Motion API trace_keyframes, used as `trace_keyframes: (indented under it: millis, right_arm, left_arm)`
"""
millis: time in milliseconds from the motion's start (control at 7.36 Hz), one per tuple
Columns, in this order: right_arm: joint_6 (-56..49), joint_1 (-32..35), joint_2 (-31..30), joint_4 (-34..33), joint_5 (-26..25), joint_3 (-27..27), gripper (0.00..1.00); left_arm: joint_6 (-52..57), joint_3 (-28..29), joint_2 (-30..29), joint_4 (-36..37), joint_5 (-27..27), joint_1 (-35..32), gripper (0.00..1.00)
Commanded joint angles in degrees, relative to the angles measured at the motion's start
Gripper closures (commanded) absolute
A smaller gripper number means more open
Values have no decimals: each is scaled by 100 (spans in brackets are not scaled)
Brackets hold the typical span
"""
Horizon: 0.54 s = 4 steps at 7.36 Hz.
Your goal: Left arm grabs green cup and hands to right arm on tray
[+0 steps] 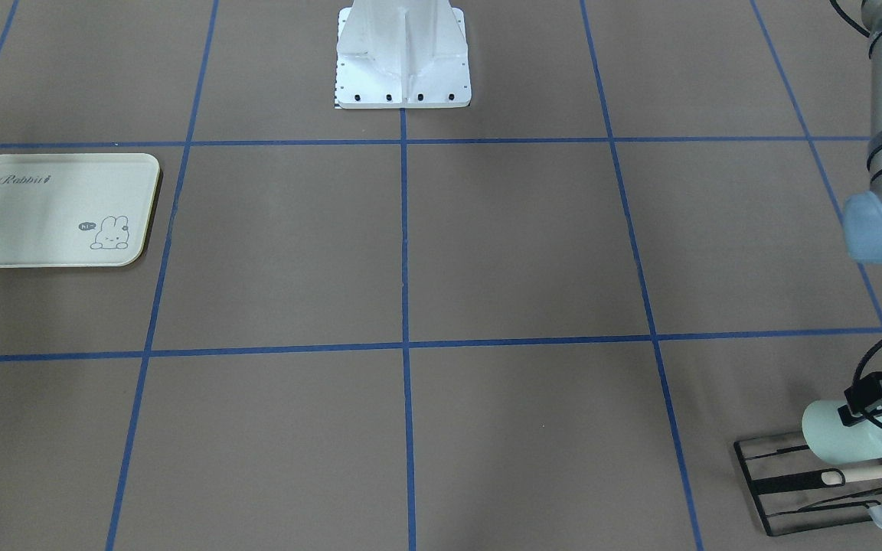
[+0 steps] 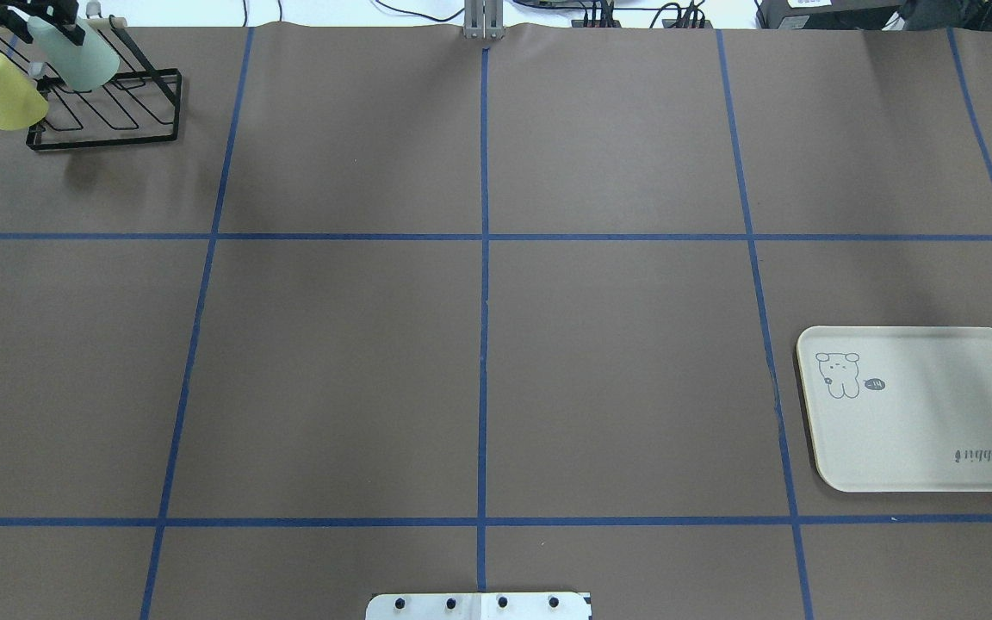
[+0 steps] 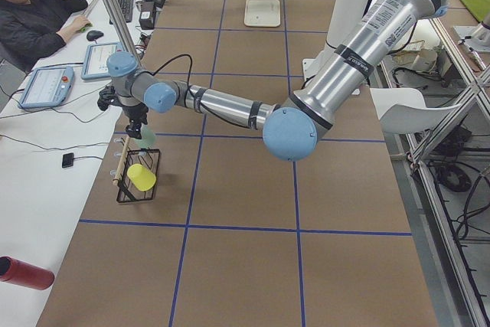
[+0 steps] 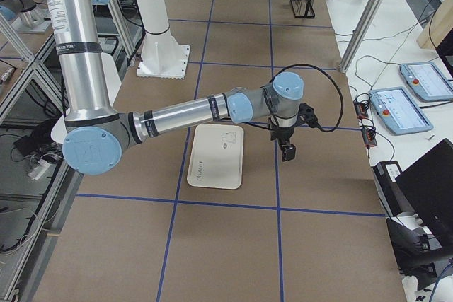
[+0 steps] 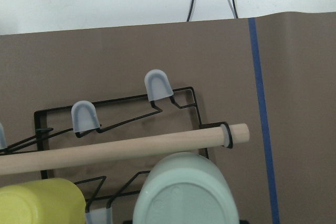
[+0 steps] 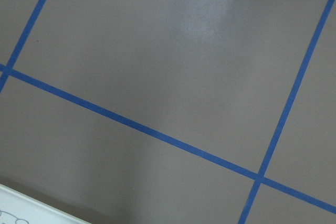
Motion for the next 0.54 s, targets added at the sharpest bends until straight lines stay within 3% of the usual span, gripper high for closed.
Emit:
trace_keyframes:
  millis: [0,408]
  right_arm:
    - [0,0,0,0,-1,1,0]
    - [0,0,9,0,8,1,0]
  left_arm:
    - [0,-352,226,7,-377,-257,79]
    - [-87,-749,447,7,-886,-547,80]
